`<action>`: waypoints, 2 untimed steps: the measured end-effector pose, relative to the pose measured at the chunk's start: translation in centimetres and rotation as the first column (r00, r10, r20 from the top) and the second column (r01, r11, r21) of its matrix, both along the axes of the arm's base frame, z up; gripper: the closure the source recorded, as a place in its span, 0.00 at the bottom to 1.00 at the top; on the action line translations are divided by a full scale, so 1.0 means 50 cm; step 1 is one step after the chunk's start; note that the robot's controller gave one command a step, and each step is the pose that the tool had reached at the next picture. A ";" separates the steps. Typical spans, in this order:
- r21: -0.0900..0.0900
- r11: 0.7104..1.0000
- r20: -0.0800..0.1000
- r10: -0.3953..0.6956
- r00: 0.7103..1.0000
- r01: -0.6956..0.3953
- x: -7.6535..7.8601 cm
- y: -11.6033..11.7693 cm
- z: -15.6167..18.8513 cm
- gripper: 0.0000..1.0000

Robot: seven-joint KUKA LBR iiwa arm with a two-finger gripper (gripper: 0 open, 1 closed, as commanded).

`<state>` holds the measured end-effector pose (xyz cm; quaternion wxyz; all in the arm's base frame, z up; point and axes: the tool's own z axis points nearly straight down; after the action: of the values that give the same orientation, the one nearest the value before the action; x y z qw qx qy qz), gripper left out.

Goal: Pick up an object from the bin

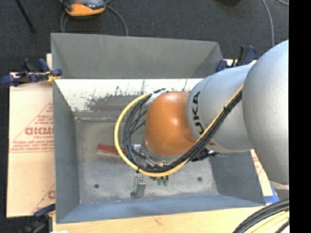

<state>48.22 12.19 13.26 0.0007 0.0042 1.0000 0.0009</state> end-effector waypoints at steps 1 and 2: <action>0.000 1.000 0.000 0.000 1.000 0.000 0.000 0.000 0.000 0.00; -0.003 0.993 -0.002 -0.118 0.993 0.118 0.052 0.033 -0.009 0.00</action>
Offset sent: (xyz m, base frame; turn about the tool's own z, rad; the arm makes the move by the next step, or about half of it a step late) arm 0.0685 0.0526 -0.0135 0.3094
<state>50.80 13.83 12.83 -0.0006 0.0633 0.9980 -0.0005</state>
